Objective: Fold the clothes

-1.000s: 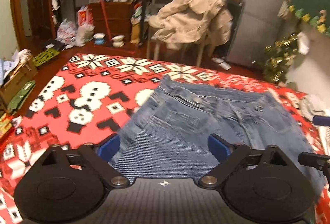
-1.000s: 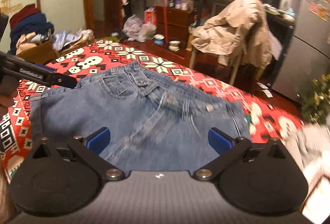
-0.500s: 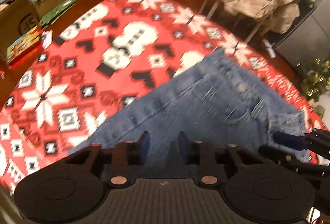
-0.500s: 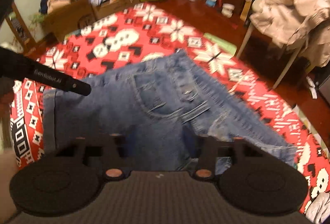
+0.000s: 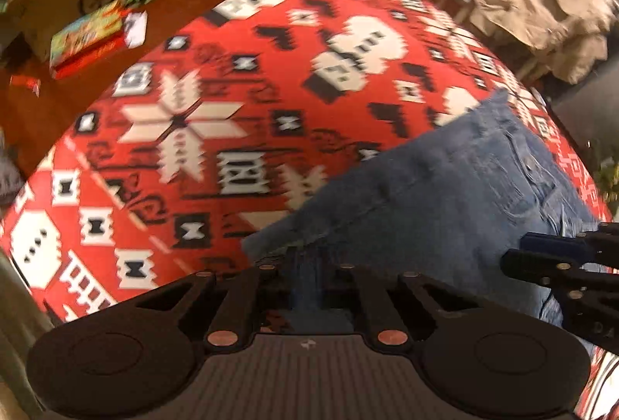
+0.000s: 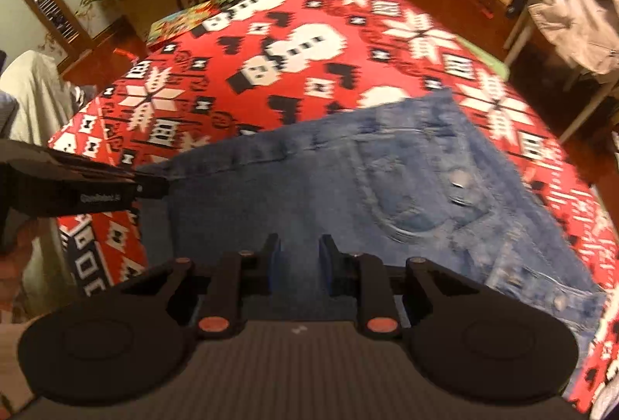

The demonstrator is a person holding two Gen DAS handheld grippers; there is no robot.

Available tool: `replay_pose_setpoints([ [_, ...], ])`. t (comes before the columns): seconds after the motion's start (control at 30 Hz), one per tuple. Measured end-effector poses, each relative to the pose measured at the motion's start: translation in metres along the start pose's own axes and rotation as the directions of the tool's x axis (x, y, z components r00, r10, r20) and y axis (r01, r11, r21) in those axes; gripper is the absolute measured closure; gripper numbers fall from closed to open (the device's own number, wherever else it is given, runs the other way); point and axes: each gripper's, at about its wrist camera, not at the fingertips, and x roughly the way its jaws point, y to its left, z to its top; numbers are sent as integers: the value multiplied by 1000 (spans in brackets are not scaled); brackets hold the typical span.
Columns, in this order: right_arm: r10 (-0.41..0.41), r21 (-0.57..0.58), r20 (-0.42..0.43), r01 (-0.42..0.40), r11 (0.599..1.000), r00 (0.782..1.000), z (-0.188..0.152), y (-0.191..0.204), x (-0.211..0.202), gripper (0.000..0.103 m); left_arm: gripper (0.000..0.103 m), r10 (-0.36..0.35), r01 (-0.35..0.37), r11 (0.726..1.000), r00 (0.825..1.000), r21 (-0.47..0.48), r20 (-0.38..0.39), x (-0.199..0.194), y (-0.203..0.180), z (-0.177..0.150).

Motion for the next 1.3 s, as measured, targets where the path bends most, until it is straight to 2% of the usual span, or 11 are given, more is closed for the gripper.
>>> replay_pose_setpoints([
  [0.07,40,-24,-7,-40,999,999,9,9,14,80,95,-14,14,1000,1000,-27,8,3,3,0],
  [0.23,128,-101,7,-127,987,992,28,29,48,97,95,-18,23,996,998,-81,60,6,4,0],
  [0.37,178,-148,25,-173,974,984,40,40,62,101,100,-20,26,997,996,-70,84,11,12,4],
  [0.47,249,-166,-5,-246,955,969,44,46,76,101,100,-60,69,986,996,-148,68,11,26,5],
  [0.57,265,-194,-33,-266,944,964,44,53,89,103,100,-87,94,985,995,-147,55,12,32,7],
  [0.73,270,-161,-3,-267,950,963,49,48,98,103,100,-94,98,990,995,-101,46,12,31,8],
  [0.83,204,-166,20,-198,966,979,50,41,94,103,100,-85,89,991,996,-99,41,12,29,8],
  [0.93,176,-123,18,-172,977,984,47,20,87,102,101,-88,90,988,996,-129,24,9,29,13],
  [1.0,172,-131,15,-169,977,985,42,11,79,102,97,-111,114,984,993,-137,30,4,25,19],
  [1.17,139,-167,-24,-141,976,990,26,-6,68,101,97,-159,162,984,986,-78,39,9,1,32],
  [1.3,136,-153,-18,-137,979,991,20,-19,75,103,97,-154,155,985,988,-75,16,29,-7,36],
])
